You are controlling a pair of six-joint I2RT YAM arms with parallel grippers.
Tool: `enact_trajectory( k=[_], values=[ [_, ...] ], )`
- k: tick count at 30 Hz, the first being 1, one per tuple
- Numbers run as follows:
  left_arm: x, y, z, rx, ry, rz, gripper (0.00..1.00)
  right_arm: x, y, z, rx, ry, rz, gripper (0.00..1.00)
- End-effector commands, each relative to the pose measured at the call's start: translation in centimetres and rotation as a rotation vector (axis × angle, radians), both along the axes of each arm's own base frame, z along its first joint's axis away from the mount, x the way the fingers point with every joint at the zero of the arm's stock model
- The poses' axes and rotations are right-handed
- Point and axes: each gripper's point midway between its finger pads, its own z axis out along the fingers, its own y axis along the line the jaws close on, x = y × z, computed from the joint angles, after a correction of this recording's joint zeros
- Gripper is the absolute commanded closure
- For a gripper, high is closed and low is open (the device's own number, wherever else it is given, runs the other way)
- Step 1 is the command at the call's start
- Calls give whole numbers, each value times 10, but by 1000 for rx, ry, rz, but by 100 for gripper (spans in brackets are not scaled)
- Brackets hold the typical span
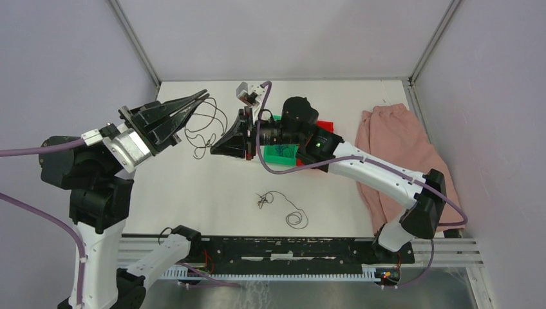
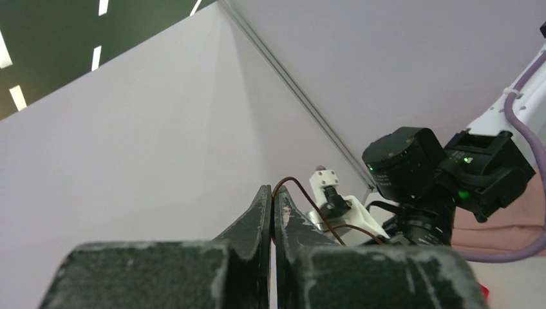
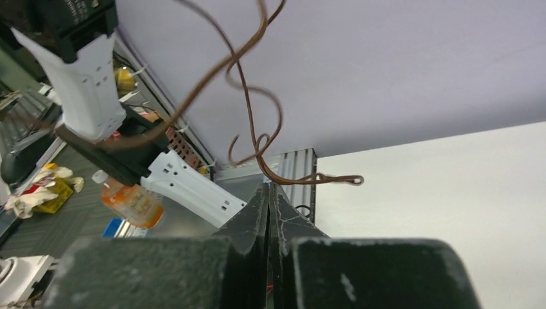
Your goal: Untangle the cables
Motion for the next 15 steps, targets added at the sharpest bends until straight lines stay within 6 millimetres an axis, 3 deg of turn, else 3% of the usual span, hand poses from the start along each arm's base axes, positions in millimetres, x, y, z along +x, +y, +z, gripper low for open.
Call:
enact_trajectory(
  k=[1, 4, 7, 9, 12, 15],
  values=[
    [11, 1, -41, 21, 153, 22, 93, 34, -21, 23, 6, -19, -196, 99],
    [28, 0, -118, 149, 305, 67, 75, 83, -54, -7, -30, 65, -386, 99],
    [25, -3, -184, 303, 409, 35, 57, 131, -98, -48, -77, 187, -586, 99],
    [22, -8, -207, 348, 469, -11, 48, 151, -127, -70, -71, 262, -676, 99],
    [20, -13, -223, 379, 524, -60, 38, 170, -165, -93, -77, 308, -798, 99],
    [23, -16, -227, 400, 536, -75, 40, 186, -202, -101, -62, 343, -911, 99]
  ],
)
